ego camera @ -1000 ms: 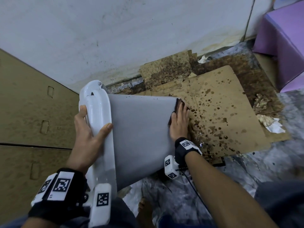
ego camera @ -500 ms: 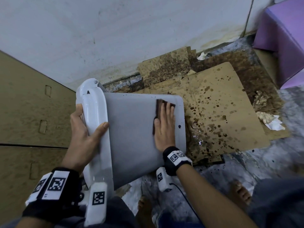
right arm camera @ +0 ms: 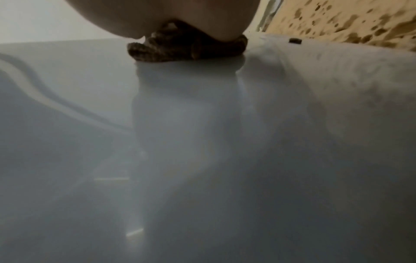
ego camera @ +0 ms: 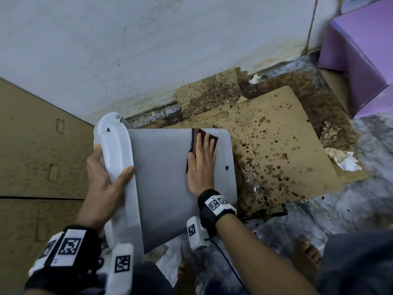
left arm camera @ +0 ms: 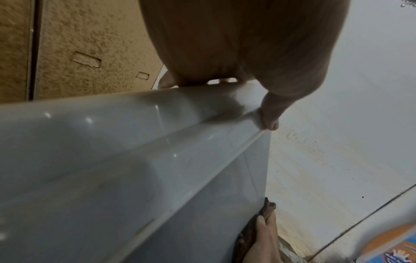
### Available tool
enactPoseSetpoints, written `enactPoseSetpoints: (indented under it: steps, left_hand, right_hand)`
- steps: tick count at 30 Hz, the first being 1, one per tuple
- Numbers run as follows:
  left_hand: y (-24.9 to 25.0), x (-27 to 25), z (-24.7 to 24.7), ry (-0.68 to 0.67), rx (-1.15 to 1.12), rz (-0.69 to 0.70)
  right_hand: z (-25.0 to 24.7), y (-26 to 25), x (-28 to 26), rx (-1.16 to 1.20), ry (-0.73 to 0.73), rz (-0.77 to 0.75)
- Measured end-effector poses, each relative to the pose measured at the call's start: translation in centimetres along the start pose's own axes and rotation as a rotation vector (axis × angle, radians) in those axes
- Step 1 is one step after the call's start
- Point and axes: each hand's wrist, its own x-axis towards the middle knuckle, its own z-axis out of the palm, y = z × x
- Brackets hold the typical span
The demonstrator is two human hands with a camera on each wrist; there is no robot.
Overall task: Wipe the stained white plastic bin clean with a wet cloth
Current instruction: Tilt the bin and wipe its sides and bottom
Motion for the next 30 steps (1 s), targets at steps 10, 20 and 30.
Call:
enactPoseSetpoints:
  steps: [10,20,30]
  left_hand:
    - [1.1,-1.0,0.6,-0.018,0.016,0.039]
    - [1.0,-1.2,0.6,0.003,0.004,0.041]
    - [0.6,-1.7,0.3,-0.001,0.031,0.056]
  right_hand:
    - [-2.5,6.7,0.6,0.031,0.146,0.651]
    - [-0.7,0.7,0.4,0.02,0.091,0.049]
    - [-2.6,6.2,2.1,0.039,0.152,0.467]
